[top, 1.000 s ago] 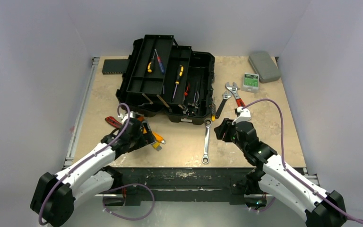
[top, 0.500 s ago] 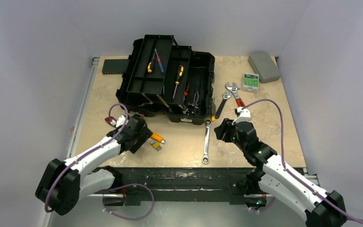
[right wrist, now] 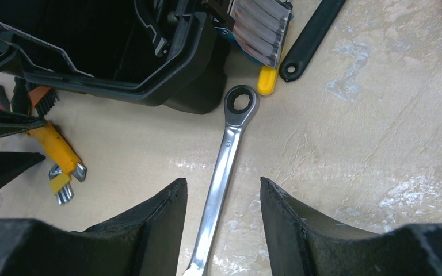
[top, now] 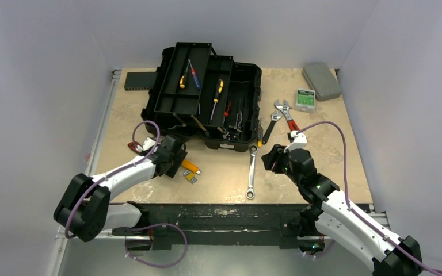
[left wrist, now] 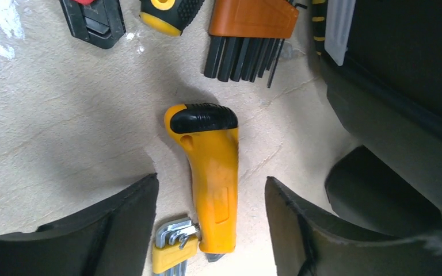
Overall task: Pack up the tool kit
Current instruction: Pick up the knife at the center of the board.
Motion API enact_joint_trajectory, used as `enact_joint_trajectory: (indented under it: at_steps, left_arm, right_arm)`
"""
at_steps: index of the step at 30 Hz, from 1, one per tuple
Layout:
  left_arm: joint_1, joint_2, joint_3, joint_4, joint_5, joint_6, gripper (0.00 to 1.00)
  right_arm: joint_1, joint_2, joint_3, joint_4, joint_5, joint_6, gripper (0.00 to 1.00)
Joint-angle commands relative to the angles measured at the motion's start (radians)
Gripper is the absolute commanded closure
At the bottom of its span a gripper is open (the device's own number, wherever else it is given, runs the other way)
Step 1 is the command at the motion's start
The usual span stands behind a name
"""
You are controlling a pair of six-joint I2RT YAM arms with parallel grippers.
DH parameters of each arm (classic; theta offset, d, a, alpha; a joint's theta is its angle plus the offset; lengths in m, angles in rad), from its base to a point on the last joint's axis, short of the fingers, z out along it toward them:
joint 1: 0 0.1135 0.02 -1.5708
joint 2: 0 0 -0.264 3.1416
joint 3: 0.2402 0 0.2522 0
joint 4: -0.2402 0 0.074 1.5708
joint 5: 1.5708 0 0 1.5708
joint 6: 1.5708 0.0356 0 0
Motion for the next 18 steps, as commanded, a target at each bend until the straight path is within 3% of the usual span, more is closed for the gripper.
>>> enact_joint_trajectory:
  at_steps: [1, 8, 14, 18]
  left_arm:
    - [-0.009, 0.054, 0.071, -0.098, -0.049, -0.107, 0.38]
    - [-0.014, 0.133, 0.074, -0.096, -0.023, -0.152, 0.45]
    - [-0.014, 0.263, 0.172, -0.238, 0.027, -0.187, 0.73]
    - [-0.014, 0.212, 0.138, -0.257, -0.011, -0.203, 0.89]
  right_arm:
    - [-0.002, -0.020, 0.016, -0.001, 0.017, -0.006, 0.51]
    - [-0.002, -0.037, 0.019, -0.017, 0.022, -0.004, 0.51]
    - [-0.002, -0.124, 0.023, -0.060, 0.065, 0.012, 0.53]
    - [-0.002, -0.197, 0.004, -0.063, 0.080, 0.007, 0.52]
